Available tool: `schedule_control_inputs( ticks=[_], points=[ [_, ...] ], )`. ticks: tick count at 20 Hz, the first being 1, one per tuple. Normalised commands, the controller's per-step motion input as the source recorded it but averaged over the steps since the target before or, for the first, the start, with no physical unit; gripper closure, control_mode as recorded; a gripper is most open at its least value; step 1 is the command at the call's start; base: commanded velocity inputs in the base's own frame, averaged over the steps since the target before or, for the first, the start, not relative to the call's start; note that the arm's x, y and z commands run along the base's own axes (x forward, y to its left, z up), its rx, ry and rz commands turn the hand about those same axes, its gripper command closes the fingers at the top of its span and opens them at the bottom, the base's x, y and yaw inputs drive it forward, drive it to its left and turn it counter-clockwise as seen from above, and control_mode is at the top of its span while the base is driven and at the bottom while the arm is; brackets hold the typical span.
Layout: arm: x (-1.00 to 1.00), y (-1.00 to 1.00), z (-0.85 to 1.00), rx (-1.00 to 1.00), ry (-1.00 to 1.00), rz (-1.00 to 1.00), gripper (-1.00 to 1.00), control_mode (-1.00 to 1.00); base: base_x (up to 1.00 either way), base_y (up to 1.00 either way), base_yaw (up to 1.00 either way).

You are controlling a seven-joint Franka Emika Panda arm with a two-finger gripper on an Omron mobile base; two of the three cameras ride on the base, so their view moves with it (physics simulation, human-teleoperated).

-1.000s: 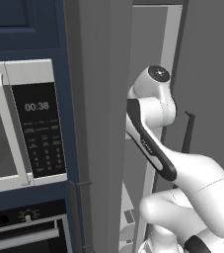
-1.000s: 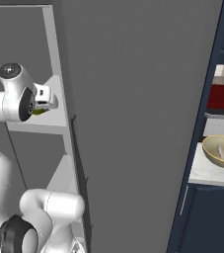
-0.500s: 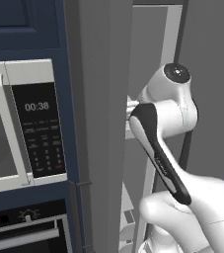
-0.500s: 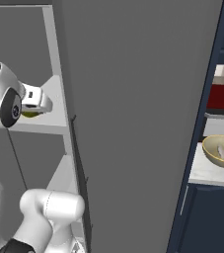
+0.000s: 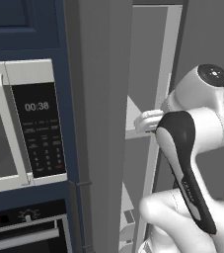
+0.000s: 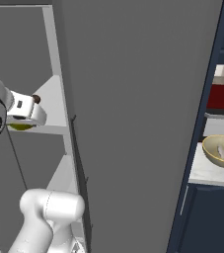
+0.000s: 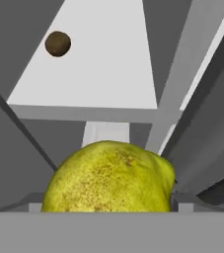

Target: Take the pear, fish, and kiwi from the freezer and place them in the bowl on the counter.

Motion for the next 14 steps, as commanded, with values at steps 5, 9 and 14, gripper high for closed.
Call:
schedule_control_inputs(
  ticks=[5,9,14],
  points=[
    [-0.49,-0.46,0.07,0.00,0.03,-0.03,1.00,-1.00,0.00,0.00,0.00],
    [-0.32,-0.42,0.07,0.00,0.03,-0.02,1.00,-1.00,0.00,0.00,0.00],
    [-0.20,-0.16,0.01,-0.03,0.02,-0.04,1.00,-1.00,0.00,0.00,0.00]
  ],
)
